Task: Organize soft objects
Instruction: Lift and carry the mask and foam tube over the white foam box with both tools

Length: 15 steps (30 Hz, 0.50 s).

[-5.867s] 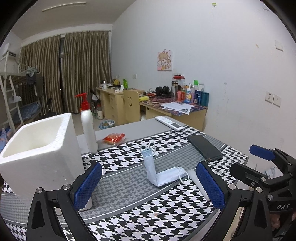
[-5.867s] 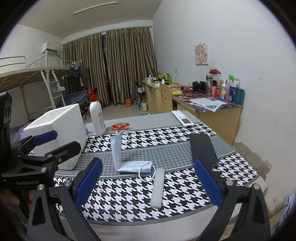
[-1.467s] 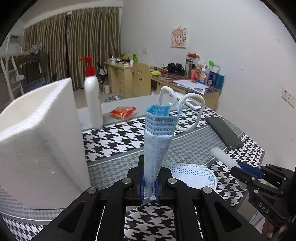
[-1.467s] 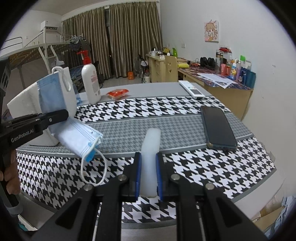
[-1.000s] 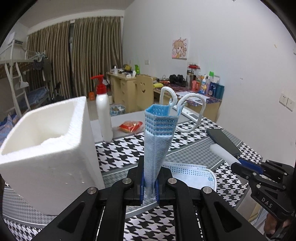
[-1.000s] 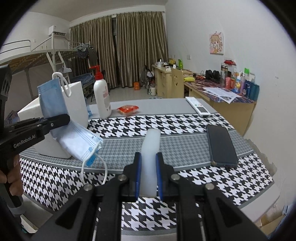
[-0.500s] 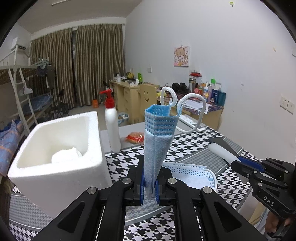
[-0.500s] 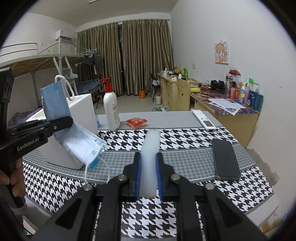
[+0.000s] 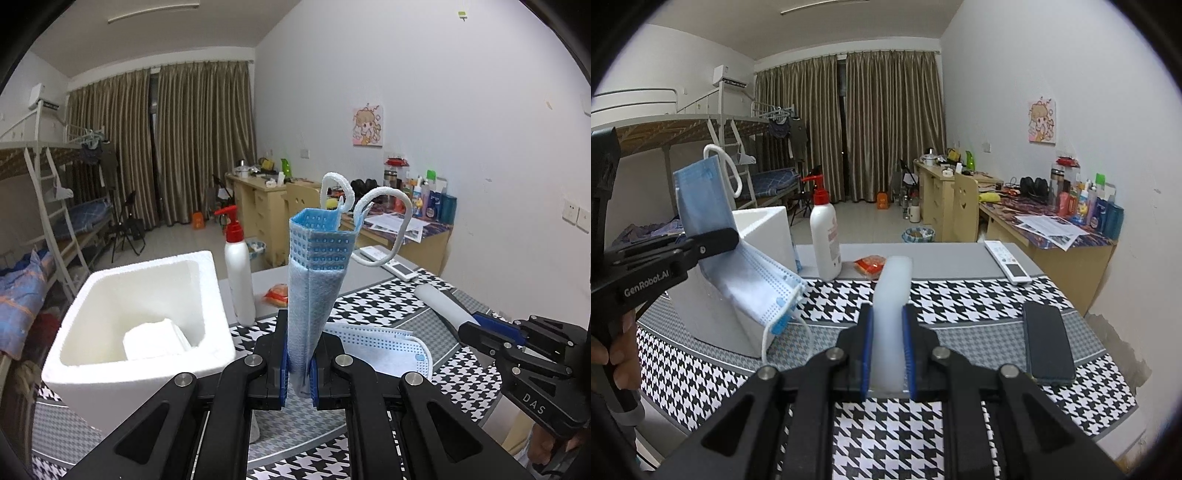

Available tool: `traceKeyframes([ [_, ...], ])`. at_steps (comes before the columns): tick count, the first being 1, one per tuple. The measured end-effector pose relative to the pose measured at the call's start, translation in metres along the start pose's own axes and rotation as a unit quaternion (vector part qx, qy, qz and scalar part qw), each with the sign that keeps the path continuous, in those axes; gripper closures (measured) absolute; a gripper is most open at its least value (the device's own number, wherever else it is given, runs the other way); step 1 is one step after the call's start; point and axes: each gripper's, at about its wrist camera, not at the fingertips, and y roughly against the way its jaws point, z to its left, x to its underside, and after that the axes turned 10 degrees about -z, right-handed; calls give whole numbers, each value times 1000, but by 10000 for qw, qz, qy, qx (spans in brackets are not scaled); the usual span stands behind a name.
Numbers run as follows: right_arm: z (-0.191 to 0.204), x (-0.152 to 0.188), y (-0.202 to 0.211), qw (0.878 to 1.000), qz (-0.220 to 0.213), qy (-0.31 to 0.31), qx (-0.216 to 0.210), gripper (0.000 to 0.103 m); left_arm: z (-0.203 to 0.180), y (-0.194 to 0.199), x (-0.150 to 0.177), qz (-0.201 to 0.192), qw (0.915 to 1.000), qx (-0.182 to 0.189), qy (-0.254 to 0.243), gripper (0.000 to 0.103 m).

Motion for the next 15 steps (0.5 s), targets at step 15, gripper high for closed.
traceKeyframes([
  [15, 14, -19, -4, 9993, -261, 188, -209, 84, 13, 10, -18, -291, 9993, -211, -37, 94],
])
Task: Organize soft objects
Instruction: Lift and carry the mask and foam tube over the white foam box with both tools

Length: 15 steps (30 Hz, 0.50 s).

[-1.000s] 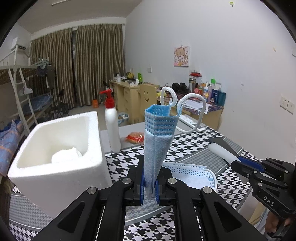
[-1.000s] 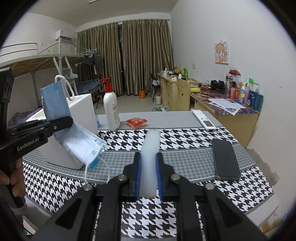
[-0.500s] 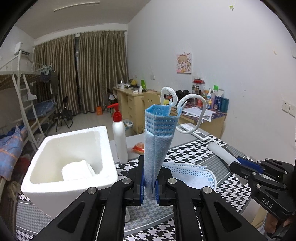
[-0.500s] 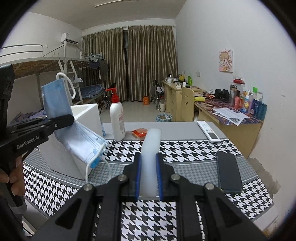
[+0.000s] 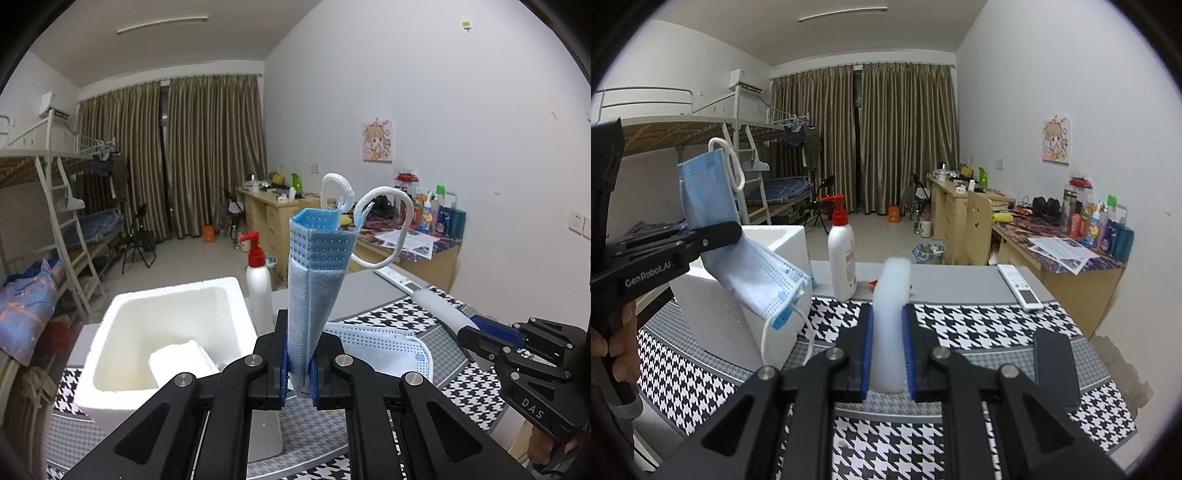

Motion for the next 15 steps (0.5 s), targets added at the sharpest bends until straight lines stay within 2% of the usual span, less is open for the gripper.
traceKeyframes([
  [15, 19, -18, -12, 9993, -198, 51, -327, 84, 16, 7, -10, -219, 9991, -355, 62, 94],
])
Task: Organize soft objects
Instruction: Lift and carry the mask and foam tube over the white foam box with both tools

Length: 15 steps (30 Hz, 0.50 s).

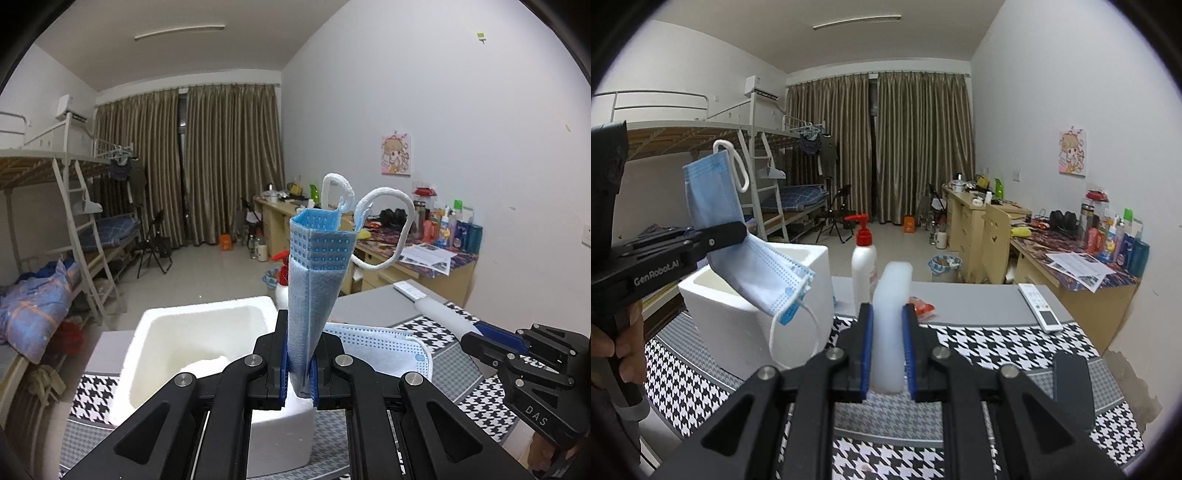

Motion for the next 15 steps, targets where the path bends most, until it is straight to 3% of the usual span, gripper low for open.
traceKeyframes([
  [15, 17, -19, -21, 9994, -92, 73, -322, 84, 27, -6, -7, -75, 9988, -475, 108, 94],
])
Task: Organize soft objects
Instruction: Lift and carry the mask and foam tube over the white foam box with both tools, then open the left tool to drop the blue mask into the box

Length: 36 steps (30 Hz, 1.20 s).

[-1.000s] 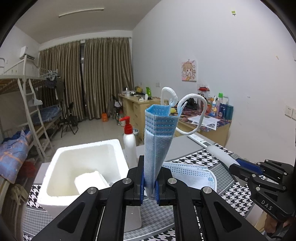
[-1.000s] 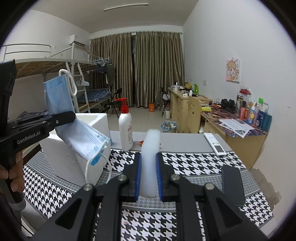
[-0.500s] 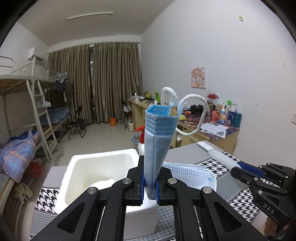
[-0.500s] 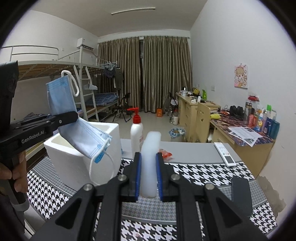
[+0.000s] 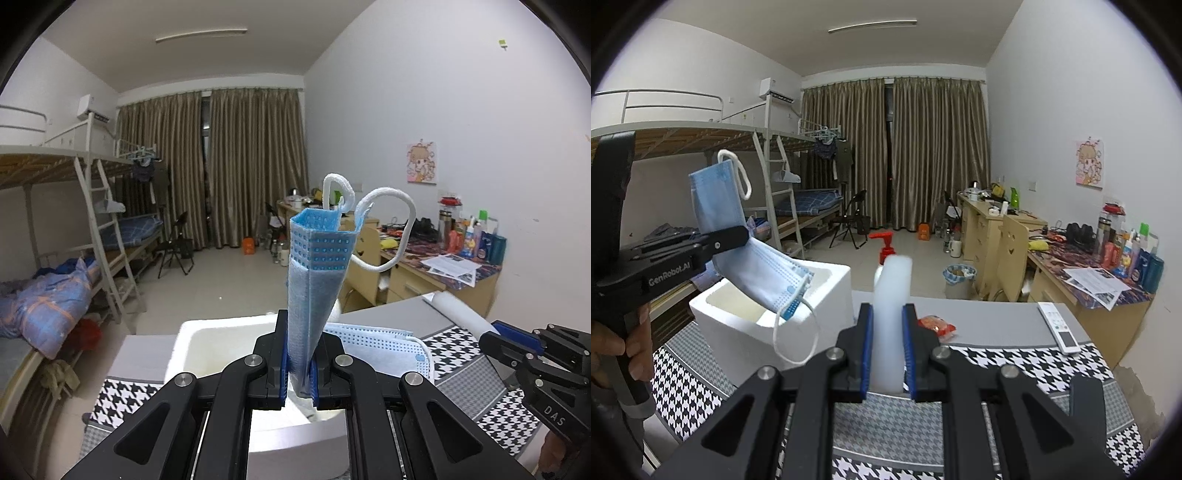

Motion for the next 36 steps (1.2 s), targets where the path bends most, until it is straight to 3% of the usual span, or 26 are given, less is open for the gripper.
traceKeyframes([
  [19, 32, -12, -26, 9990, 28, 56, -448, 84, 32, -8, -4, 44, 9985, -538, 110, 94],
  [36, 51, -12, -49, 9971, 214, 223, -698, 84, 55, -35, 13, 489, 9959, -749, 153, 94],
])
